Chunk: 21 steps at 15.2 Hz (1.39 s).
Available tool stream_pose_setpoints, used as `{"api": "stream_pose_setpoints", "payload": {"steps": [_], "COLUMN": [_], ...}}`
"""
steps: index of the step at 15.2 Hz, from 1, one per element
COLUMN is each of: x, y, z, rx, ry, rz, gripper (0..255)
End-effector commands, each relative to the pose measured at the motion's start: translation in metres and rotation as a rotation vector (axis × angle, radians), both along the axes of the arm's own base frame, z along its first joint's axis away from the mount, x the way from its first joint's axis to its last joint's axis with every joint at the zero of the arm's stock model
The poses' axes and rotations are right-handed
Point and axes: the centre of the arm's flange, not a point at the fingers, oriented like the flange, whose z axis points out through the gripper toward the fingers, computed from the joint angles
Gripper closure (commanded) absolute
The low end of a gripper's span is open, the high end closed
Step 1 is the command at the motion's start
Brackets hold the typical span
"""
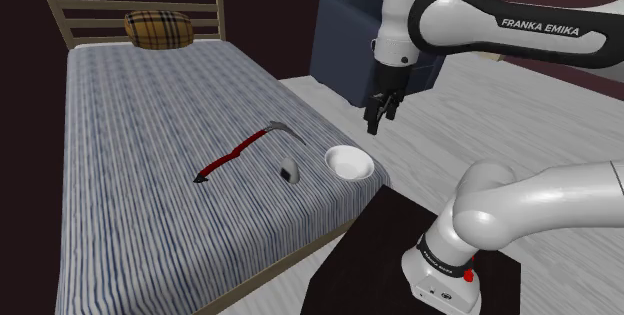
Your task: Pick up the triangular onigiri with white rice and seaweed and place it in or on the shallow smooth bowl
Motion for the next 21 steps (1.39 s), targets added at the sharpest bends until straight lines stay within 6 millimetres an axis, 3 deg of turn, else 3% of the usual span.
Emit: {"api": "stream_pose_setpoints", "payload": {"steps": [1, 11, 21], "x": [0.000, 0.128, 0.243], "y": [0.000, -0.012, -0.019], "z": [0.000, -0.080, -0.178], "rx": [0.000, 0.068, 0.136], "ry": [0.000, 0.135, 0.270], "rz": [0.000, -0.010, -0.020], "gripper": [0, 0, 0]}}
